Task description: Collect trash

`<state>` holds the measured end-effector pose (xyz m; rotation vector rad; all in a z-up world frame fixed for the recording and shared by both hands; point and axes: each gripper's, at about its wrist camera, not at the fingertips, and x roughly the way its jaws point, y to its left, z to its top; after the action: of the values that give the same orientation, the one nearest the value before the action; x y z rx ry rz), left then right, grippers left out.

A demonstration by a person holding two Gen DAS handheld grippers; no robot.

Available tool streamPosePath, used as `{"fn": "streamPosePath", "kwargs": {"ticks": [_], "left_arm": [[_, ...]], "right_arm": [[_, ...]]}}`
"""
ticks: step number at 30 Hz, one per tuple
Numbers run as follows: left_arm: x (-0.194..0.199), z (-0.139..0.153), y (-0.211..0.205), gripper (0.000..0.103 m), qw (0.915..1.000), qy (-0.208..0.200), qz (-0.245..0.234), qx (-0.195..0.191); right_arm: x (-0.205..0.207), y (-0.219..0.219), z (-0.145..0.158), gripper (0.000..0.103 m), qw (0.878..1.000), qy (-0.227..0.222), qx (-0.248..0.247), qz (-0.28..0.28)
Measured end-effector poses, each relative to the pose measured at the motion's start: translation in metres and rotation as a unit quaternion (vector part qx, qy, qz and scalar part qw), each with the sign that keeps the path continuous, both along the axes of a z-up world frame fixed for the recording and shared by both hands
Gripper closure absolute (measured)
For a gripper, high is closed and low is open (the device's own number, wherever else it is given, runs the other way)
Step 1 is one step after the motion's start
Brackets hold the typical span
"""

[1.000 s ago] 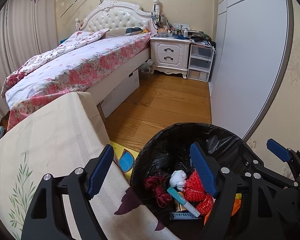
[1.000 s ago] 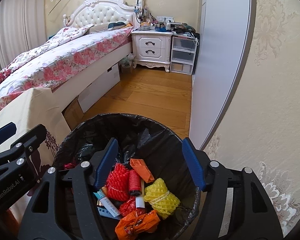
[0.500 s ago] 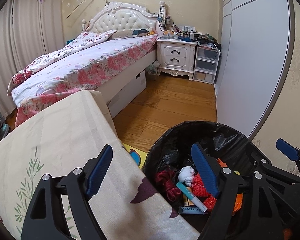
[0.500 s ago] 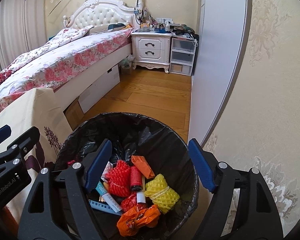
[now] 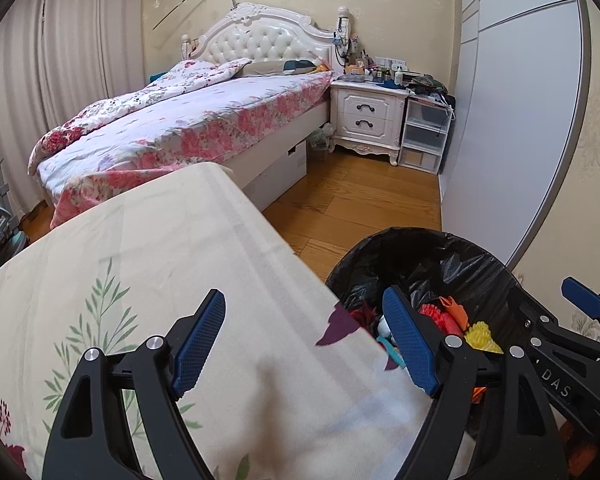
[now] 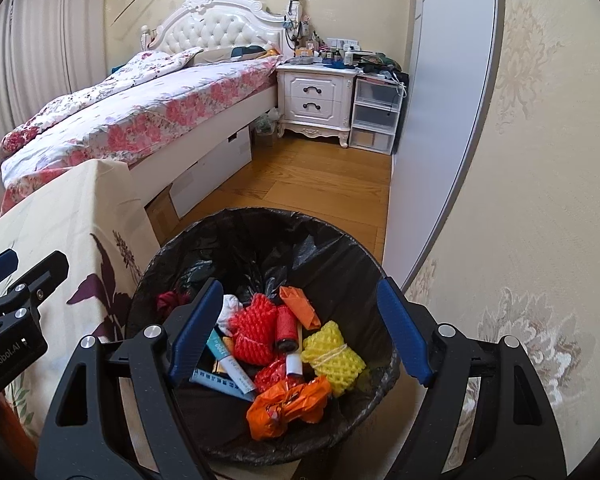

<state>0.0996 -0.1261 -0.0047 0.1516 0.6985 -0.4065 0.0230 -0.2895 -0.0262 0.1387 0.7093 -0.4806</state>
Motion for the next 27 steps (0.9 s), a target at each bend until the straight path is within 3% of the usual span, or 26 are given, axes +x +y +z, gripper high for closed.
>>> {"fn": "streamPosePath", "kwargs": {"ticks": [27], "left_arm": [[-0.062, 0.022, 0.078, 0.023, 0.9987, -0.025, 0.040, -0.017]], "right_arm": [[-0.048, 0.068, 0.034, 0.025, 0.997, -0.024, -0.027, 0.062]]}}
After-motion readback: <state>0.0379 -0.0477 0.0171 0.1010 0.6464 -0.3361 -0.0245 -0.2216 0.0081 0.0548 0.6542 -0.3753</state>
